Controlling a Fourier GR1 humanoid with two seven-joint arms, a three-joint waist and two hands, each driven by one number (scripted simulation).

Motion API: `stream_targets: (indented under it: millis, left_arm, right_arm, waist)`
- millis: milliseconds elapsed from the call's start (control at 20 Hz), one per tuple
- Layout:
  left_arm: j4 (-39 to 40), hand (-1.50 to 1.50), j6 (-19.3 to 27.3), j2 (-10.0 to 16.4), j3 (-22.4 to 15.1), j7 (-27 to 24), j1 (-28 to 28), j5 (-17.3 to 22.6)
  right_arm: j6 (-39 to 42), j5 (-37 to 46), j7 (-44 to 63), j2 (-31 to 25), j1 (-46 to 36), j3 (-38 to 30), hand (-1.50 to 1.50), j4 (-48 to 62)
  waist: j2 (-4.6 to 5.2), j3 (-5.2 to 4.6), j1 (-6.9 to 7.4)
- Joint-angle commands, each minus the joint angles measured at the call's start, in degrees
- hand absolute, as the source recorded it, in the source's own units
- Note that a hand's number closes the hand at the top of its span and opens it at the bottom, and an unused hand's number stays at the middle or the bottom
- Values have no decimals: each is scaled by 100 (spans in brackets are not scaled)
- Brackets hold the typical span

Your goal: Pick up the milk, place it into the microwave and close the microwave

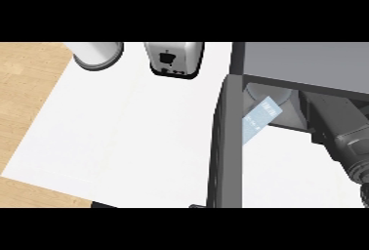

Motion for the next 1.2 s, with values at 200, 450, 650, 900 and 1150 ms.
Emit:
stream_targets:
  millis: [200, 450, 650, 900, 1150]
  left_arm:
    - [113, -150, 47, 81, -138, 72, -214, -97]
    - [191, -150, -111, -73, -333, 44, -188, -235]
    - [295, -150, -87, -28, -412, 158, -193, -298]
    - [321, -150, -154, -277, -608, 135, -116, -509]
    - [393, -150, -372, -431, -670, 20, -27, -706]
  right_arm:
    - [-625, 182, 626, 572, -679, 201, -150, 11]
    - [-633, 97, 494, 721, -767, 156, -150, -129]
    - [-825, -20, 449, 723, -832, 48, -150, -201]
    - [-1068, -150, 295, 683, -700, -96, -150, -201]
    - [-898, 75, 336, 593, -698, 122, -150, -42]
  waist:
    - [-93, -148, 111]
    - [-95, -155, 137]
    - [-132, -149, -17]
    - [-195, -154, -256]
    - [-260, -162, -384]
